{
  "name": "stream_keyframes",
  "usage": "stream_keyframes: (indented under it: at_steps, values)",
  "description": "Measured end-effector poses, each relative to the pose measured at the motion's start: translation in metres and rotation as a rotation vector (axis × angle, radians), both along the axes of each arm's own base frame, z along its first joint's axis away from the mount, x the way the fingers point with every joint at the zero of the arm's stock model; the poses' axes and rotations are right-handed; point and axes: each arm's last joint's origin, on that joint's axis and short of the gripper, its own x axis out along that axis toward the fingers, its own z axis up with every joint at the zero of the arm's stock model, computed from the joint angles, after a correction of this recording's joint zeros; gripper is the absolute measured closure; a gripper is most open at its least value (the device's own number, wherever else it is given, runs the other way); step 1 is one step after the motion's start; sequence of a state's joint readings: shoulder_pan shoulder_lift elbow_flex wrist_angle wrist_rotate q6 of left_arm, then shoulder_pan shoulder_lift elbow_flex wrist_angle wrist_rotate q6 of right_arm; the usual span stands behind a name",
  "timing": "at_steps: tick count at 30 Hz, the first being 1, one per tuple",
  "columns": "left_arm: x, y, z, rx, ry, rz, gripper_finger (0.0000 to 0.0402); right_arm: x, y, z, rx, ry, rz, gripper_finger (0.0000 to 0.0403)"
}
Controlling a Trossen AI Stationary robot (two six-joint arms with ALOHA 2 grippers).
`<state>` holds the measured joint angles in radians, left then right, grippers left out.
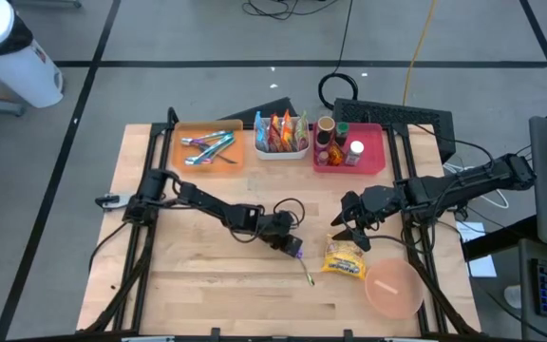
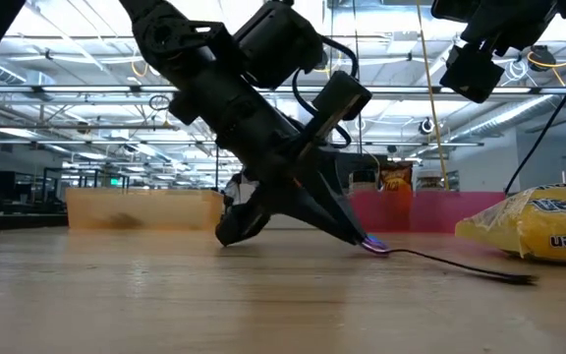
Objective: Pick & Place Food Item
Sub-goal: Put the violet and green spoon into the orange bin
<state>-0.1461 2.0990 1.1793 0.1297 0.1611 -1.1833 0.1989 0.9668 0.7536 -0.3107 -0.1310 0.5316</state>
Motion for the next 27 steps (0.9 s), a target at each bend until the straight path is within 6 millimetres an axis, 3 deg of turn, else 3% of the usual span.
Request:
stream_keyframes:
  at_steps: [7, 10, 17, 22, 27]
  values:
    - [-0.001, 0.020, 0.012, -0.033, -0.016, -0.071, 0.0397, 0.000, 0.000, 0.000, -0.002, 0.001, 0.002, 0.0177]
    - [-0.003, 0.028, 0.032, -0.019, -0.059, -0.070, 0.0398, 0.000, 0.000, 0.000, -0.011, 0.004, 0.007, 0.0179]
    - [-0.022, 0.039, 0.107, 0.098, -0.222, -0.093, 0.0399, -0.001, 0.000, -0.001, -0.027, 0.004, 0.013, 0.0181]
    - [-0.048, 0.049, 0.170, 0.289, -0.391, -0.053, 0.0400, -0.001, -0.001, -0.001, -0.046, 0.000, 0.023, 0.0185]
    - [-0.079, 0.064, 0.220, 0.425, -0.521, 0.032, 0.0400, 0.000, -0.001, -0.001, -0.063, -0.004, 0.010, 0.0186]
